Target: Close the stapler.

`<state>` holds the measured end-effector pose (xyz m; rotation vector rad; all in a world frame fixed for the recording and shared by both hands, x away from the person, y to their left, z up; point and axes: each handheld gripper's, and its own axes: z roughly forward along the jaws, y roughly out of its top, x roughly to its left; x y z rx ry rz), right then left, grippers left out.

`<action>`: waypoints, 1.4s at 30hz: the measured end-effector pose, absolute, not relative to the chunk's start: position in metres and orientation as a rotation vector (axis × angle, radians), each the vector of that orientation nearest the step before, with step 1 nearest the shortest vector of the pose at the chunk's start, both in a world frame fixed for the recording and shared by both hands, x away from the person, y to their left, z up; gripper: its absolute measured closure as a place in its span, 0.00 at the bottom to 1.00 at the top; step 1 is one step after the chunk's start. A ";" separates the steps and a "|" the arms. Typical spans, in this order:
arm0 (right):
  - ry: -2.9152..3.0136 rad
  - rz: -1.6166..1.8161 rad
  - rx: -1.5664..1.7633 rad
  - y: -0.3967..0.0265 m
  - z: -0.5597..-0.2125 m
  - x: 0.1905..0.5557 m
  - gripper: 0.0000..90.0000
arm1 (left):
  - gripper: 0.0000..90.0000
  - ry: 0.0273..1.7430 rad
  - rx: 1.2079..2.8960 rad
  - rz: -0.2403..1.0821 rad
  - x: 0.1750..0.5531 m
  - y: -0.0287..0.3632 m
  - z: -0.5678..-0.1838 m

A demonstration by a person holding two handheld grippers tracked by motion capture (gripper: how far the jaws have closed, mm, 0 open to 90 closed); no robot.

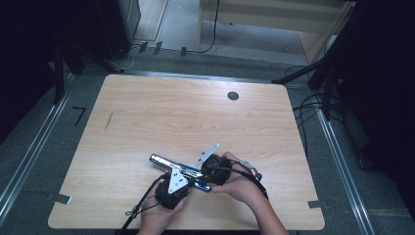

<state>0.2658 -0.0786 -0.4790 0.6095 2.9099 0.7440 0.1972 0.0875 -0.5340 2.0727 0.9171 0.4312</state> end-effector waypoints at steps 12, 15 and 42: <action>2.905 0.799 0.654 -0.078 -0.484 0.268 0.85 | 1.00 0.918 2.077 0.427 0.197 0.088 -0.534; 2.899 0.825 0.663 -0.079 -0.483 0.269 0.85 | 1.00 0.918 2.075 0.427 0.197 0.088 -0.534; 2.891 0.826 0.642 -0.074 -0.478 0.270 0.89 | 1.00 0.923 2.075 0.427 0.197 0.088 -0.534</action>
